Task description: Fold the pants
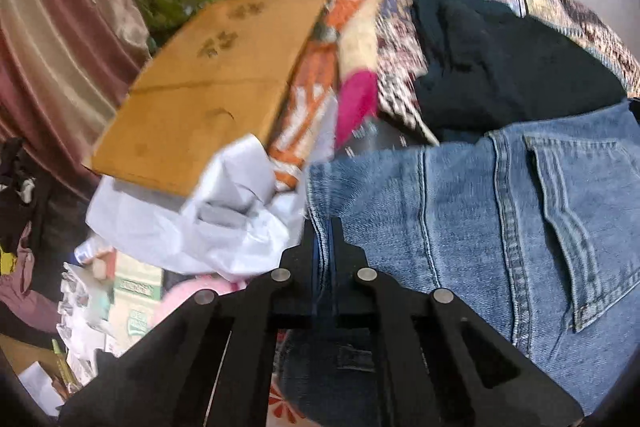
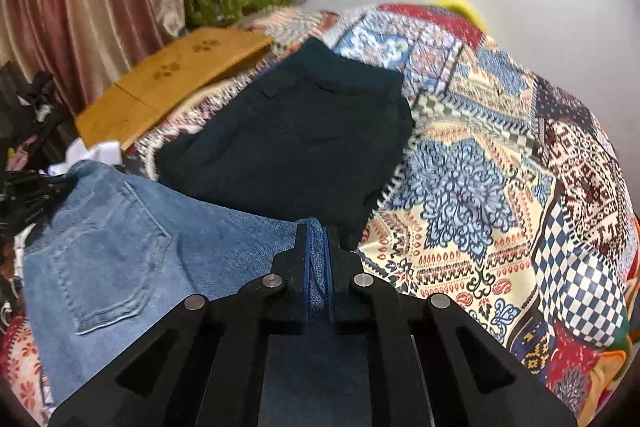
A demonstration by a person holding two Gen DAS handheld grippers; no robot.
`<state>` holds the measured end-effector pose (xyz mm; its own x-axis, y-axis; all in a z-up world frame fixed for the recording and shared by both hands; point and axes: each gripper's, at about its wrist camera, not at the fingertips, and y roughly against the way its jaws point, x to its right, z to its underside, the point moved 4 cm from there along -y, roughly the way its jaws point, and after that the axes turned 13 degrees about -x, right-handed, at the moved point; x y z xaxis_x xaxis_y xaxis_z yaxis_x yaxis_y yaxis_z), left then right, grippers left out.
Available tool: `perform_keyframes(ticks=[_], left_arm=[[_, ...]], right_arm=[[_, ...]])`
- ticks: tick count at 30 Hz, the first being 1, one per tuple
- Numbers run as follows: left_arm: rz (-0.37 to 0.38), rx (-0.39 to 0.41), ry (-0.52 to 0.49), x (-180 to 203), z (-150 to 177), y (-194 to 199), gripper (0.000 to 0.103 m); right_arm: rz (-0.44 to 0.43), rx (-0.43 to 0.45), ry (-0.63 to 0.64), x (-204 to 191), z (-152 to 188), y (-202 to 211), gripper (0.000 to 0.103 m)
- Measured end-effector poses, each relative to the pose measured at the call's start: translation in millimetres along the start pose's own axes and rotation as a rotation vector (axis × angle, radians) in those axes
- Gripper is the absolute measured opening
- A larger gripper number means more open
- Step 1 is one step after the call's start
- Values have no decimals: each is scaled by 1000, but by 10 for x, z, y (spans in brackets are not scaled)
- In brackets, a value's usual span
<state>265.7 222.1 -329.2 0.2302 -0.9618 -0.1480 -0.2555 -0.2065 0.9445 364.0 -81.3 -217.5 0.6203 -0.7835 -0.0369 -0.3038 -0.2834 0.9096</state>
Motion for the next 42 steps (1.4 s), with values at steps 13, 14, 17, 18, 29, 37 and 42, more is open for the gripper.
perform_keyframes(ticks=[13,14,17,18,29,37,42], left_arm=[[281,11,121,-108,444,827,83],[302,0,127,-88,496,840,83],[348,-43,151,-13,679,824,83],[362,-62,155,42,753,796,83],[521,-157,258,455,749,478,85],[332,-147,333,384,664,382,31],[163,94,191,481,602,1061,18]], right_arm=[[-36,16,-83,171,515,795,53],[-36,22,-96,187,607,859,53],[-30,35,-131,263,923,1008,53],[-23,35,-144,281,1023,1030,53],[-75,-42,-320,587,1973,747,54],[-107,-28,-354,590,2020,735,54],[-112,-21,-359,580,2074,741,54]])
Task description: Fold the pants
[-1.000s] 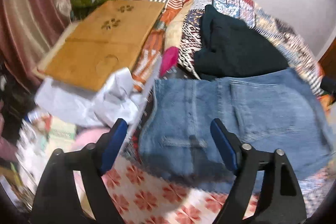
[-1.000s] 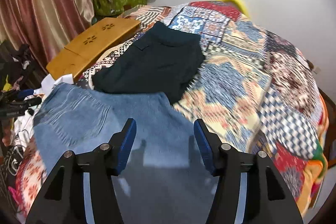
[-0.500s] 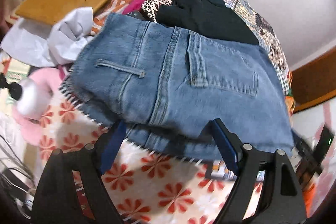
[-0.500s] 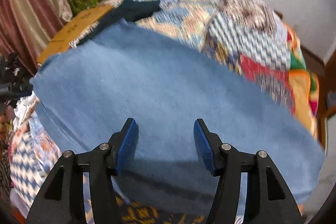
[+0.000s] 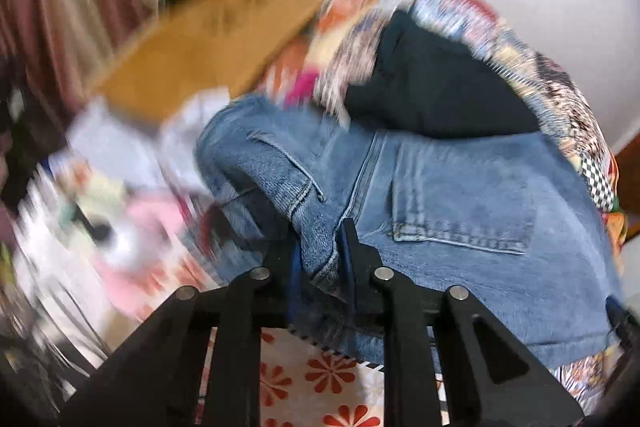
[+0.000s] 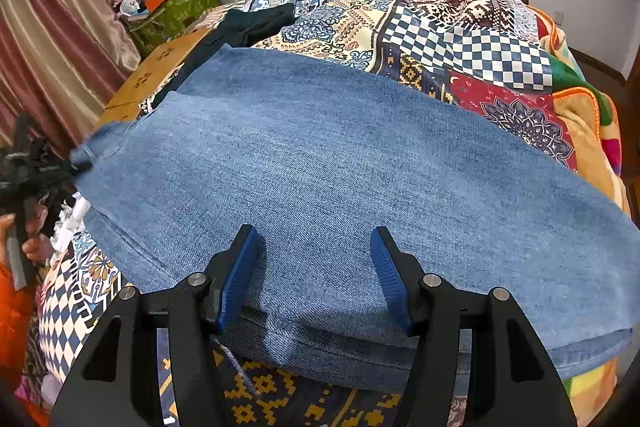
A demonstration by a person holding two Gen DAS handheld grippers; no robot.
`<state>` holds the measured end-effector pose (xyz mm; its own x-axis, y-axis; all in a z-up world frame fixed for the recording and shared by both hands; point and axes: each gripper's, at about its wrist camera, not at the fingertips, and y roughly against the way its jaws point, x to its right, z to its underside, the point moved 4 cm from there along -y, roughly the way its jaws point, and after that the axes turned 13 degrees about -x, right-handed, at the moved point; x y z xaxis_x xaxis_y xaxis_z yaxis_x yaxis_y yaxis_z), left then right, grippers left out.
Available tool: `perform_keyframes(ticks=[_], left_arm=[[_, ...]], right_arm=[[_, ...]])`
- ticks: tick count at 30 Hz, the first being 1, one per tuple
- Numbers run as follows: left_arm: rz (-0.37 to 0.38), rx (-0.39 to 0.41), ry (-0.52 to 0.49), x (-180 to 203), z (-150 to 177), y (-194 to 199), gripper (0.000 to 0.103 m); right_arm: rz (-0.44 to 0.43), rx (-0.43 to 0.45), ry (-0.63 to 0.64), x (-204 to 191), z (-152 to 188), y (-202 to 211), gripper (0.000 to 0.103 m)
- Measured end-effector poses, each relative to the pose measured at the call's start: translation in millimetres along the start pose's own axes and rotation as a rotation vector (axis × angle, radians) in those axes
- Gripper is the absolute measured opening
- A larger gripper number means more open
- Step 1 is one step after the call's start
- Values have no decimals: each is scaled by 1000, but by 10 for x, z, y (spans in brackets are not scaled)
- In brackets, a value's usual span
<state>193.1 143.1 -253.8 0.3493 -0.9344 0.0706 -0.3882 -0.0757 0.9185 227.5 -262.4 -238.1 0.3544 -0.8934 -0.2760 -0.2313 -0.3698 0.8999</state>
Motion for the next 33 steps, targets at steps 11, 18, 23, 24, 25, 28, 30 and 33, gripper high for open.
perform_keyframes(ticks=[11,18,23,24,25,28,30,33], left_arm=[[26,-204,-64,-189,391,-679,26],[6,-230,-83,-365,384,-597,50],[-84,-149,-117,-400,367,-188,54],[-87,-125,-115,-403,326,-92,58],[-85,-106,-112,-359,254,-24,63],[-78,-58,-114,-211,70,77,71],[-72,-44,-122,-70,-41,103,73],[-15,-58,-139,216,-131,58,75]], right_arm=[[2,3,-30,23,39,25,54],[2,-15,-92,213,194,152,63],[-31,-27,-208,540,478,231,66],[-16,-32,-225,594,536,255,66],[7,-31,-243,653,598,288,66],[26,3,-318,878,744,430,66],[31,45,-387,1077,823,549,66],[43,108,-499,1412,954,691,66]])
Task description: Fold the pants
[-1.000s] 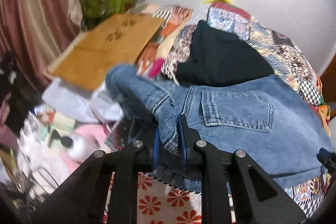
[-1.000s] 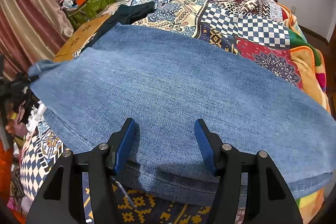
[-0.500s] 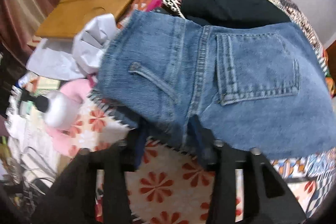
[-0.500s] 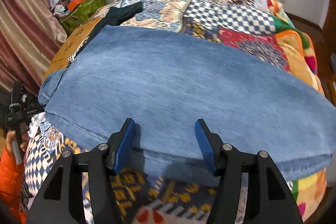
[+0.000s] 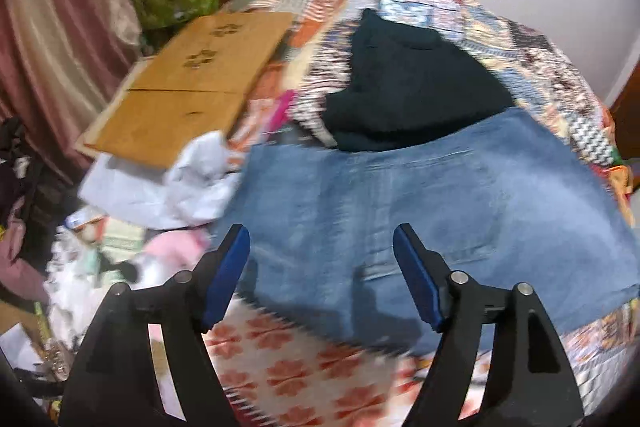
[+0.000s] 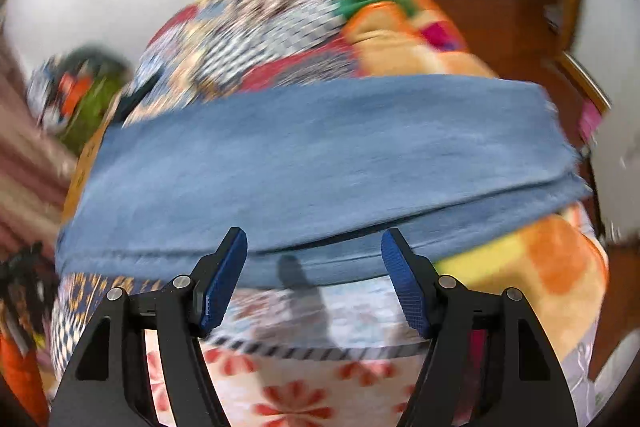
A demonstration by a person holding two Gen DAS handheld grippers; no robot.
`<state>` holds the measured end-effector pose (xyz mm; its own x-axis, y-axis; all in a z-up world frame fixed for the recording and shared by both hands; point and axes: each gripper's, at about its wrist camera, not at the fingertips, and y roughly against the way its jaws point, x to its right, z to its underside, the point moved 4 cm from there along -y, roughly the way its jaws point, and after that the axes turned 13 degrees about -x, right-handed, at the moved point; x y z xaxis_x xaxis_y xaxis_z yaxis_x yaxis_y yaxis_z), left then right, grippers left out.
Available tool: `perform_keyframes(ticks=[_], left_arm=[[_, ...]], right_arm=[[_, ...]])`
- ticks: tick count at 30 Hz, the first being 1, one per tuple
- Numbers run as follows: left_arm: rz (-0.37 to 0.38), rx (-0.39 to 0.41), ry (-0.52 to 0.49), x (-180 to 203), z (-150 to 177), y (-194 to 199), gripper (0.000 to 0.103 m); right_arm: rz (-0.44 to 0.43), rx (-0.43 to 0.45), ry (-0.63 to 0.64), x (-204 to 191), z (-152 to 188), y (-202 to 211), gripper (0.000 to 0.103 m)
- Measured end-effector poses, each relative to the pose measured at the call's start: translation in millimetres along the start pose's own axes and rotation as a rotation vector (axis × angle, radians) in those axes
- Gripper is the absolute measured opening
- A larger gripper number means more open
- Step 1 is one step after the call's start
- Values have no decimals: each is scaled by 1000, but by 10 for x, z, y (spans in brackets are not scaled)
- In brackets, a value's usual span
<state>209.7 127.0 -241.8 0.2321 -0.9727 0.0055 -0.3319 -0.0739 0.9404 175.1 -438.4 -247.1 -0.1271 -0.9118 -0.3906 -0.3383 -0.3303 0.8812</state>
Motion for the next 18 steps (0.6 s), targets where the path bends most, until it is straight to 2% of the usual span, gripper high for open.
perform_keyframes(ticks=[3,10,12,15,17,18], left_arm=[[62,-37,-41,344,-99,-121,75],[33,-77,-194,1071,-169,-423,75],[18,-83,-208,1182,-173,-515,77],[-16,-50,-200,1264,-185,-553,85],[-18,-50,-198,1270,-196,-574,85],[-17,-49,-198,1264,-200,-574,85]], right_arm=[[34,34,-108,364,-26,49,66],[90,60,-245,967,-104,19,66],[82,61,-275,1068,-129,-8,66],[81,64,-316,1207,-181,-96,66],[79,65,-329,1239,-215,-142,66],[78,69,-333,1241,-241,-164,61]])
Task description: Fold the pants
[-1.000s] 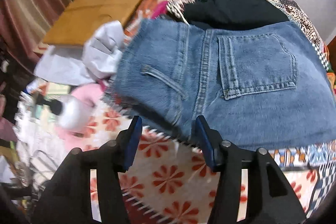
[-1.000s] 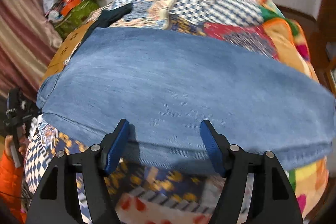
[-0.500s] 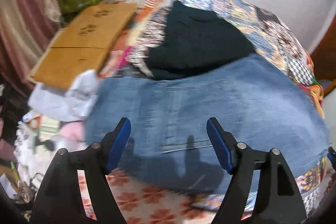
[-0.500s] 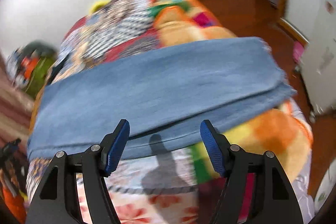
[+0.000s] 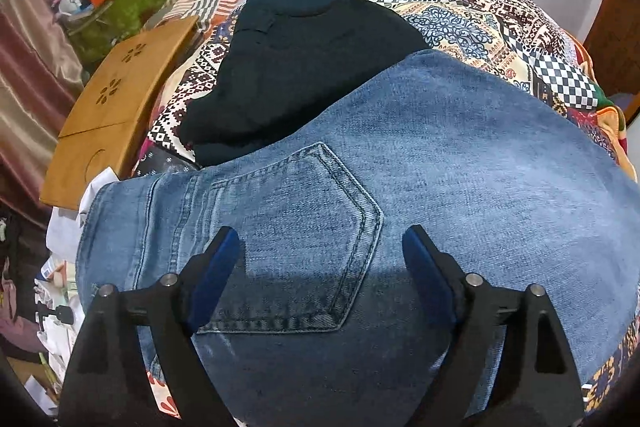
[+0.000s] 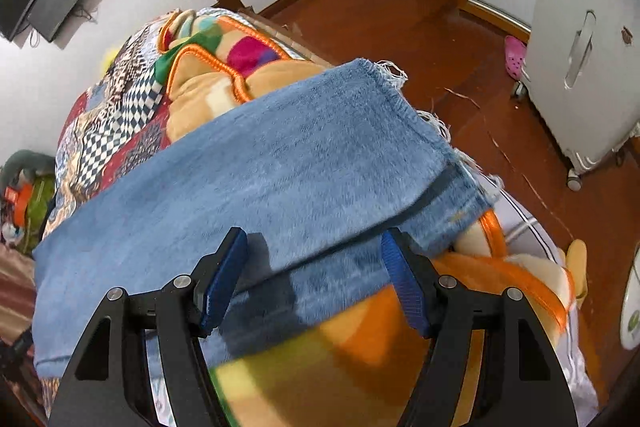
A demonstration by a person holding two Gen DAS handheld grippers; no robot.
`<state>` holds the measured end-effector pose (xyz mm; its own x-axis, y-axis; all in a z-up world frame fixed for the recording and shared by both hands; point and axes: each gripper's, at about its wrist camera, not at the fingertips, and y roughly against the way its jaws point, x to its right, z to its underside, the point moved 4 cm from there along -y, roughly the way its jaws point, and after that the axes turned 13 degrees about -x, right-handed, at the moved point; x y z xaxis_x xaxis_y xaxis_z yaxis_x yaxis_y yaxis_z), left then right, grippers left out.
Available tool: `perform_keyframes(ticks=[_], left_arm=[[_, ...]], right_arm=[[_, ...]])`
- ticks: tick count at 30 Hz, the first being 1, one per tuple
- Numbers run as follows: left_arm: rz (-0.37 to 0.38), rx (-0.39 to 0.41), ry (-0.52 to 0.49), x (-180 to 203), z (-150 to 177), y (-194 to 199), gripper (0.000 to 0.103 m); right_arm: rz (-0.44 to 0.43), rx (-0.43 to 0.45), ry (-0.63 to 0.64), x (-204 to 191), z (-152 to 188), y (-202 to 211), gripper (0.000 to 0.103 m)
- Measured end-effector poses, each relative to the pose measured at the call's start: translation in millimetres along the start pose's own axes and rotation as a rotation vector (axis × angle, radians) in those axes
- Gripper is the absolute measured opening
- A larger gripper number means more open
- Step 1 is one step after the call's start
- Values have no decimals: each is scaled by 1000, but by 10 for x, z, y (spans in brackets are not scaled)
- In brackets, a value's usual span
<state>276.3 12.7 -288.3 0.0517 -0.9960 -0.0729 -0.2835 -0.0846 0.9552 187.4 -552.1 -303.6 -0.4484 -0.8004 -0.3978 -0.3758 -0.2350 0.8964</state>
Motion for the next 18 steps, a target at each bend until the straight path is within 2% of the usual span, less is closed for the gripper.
perform_keyframes(ticks=[2,4,7,12,15,18], left_arm=[[5,-1,5,-6,-2,-3,85],[7,-3,13,-9,0,-9,87],[-1,-6,15,-11,0,-7,87],[-41,-11,-26,51,-13,55,87],[-13,-7,-44,93,-18,139,86],[22,22,-46,154,-32,277,87]], right_arm=[[11,3,-4,-5,-45,-53,50],[23,22,-8,-8,-80,-77,29],[24,42,-2,-19,-123,-44,7],[20,90,58,-49,-144,159,5],[-21,150,80,-88,-124,491,5],[4,183,132,-155,-82,679,5]])
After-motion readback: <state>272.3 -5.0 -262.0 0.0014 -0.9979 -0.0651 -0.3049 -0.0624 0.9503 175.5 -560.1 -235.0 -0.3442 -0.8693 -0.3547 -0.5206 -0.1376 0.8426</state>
